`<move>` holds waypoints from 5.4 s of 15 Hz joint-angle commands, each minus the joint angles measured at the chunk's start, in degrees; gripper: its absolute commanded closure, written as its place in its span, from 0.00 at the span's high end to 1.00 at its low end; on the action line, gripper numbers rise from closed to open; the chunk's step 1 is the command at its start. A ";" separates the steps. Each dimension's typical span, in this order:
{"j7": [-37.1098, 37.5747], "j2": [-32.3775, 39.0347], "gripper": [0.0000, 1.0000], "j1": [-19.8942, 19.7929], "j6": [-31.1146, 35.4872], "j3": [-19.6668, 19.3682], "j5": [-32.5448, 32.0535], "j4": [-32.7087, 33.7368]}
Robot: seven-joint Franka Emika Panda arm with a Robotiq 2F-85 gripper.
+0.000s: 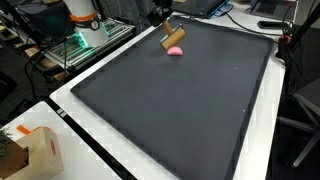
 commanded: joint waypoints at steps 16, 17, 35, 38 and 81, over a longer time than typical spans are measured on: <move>8.71 -1.90 0.48 6.16 -25.69 7.06 -9.51 18.68; 8.71 -1.76 0.48 6.15 -25.69 7.07 -9.54 18.70; 7.97 9.14 0.23 5.37 -10.75 7.71 -17.73 20.91; 8.23 11.53 0.23 4.97 -10.93 7.62 -19.47 22.76; -2.39 32.17 0.23 9.17 -28.40 11.23 -33.13 38.27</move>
